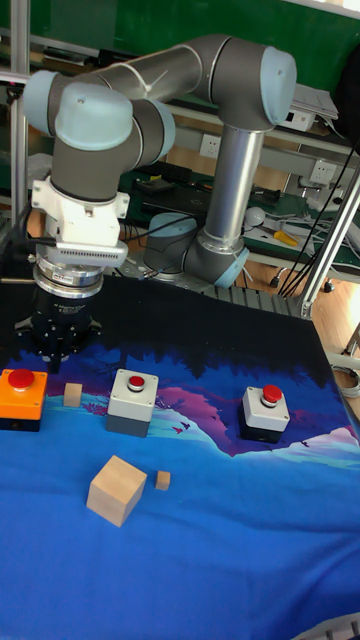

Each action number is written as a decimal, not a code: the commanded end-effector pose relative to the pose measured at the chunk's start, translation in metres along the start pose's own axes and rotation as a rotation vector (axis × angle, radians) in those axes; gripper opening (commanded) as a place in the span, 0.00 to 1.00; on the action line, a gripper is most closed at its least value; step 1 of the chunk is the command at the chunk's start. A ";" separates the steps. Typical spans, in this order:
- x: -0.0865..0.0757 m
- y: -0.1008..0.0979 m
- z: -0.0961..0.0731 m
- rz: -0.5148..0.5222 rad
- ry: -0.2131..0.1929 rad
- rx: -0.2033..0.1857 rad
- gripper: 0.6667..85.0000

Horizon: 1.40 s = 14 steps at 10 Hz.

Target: Press three buttons from left to right in sequence

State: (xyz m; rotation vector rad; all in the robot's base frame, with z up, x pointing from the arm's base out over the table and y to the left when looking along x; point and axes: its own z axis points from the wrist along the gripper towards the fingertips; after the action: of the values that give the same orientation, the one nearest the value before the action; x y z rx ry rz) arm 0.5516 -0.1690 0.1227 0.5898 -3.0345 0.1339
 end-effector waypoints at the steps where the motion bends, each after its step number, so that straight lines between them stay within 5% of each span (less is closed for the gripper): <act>1: -0.003 0.003 -0.001 -0.142 -0.014 -0.009 0.00; 2: 0.005 0.013 -0.004 -0.126 0.026 -0.025 0.00; 3: 0.010 0.047 -0.015 -0.098 0.074 -0.035 0.00; 5: -0.005 0.106 -0.019 -0.025 0.074 -0.046 0.00; 7: -0.019 0.155 0.000 -0.008 0.042 -0.082 0.00; 8: -0.018 0.161 0.010 -0.027 0.051 -0.064 0.00; 10: -0.019 0.142 0.015 -0.033 0.041 0.037 0.00; 14: -0.026 0.156 0.012 -0.039 0.010 -0.023 0.00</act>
State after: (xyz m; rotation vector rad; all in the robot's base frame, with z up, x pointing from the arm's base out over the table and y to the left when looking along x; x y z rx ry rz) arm 0.5159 -0.0285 0.0987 0.6453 -2.9886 0.1397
